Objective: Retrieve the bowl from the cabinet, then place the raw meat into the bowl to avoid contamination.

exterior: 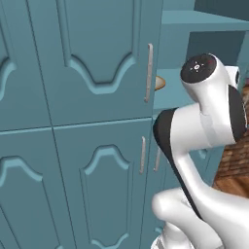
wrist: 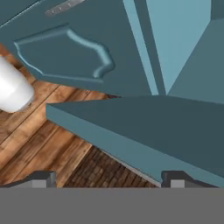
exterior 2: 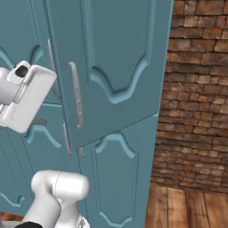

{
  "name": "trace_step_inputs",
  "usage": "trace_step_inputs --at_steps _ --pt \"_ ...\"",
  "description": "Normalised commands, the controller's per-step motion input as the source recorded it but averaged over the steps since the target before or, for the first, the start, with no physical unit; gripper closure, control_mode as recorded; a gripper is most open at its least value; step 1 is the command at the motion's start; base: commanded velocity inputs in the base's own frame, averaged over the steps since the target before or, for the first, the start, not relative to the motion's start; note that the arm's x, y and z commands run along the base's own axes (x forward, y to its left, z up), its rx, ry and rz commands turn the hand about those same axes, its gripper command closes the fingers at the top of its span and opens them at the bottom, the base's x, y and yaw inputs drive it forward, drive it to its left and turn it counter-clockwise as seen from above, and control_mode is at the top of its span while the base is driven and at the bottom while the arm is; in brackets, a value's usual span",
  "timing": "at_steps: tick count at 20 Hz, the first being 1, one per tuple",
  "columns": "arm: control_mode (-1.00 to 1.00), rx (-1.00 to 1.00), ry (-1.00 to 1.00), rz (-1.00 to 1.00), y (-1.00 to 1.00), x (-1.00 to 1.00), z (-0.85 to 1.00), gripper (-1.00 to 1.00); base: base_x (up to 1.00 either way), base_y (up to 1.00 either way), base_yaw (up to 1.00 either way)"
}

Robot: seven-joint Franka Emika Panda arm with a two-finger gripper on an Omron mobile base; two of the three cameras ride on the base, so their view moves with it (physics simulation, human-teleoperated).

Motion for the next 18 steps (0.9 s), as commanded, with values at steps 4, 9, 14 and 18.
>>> trace_step_inputs --at_steps 4,9,14,18 --pt "-1.0 0.0 -0.04 0.0 -0.82 -0.33 -0.04 -1.0 0.0 0.0 0.0" --pt "-1.0 0.0 -0.03 0.0 -0.87 -0.28 -0.04 -1.0 0.0 0.0 0.0" --pt "-1.0 0.0 -0.02 0.0 -0.89 -0.28 -0.03 -1.0 0.0 0.0 0.0" --pt "-1.0 0.0 -0.02 0.0 -0.85 -0.23 -0.06 -1.0 0.0 0.0 0.0"
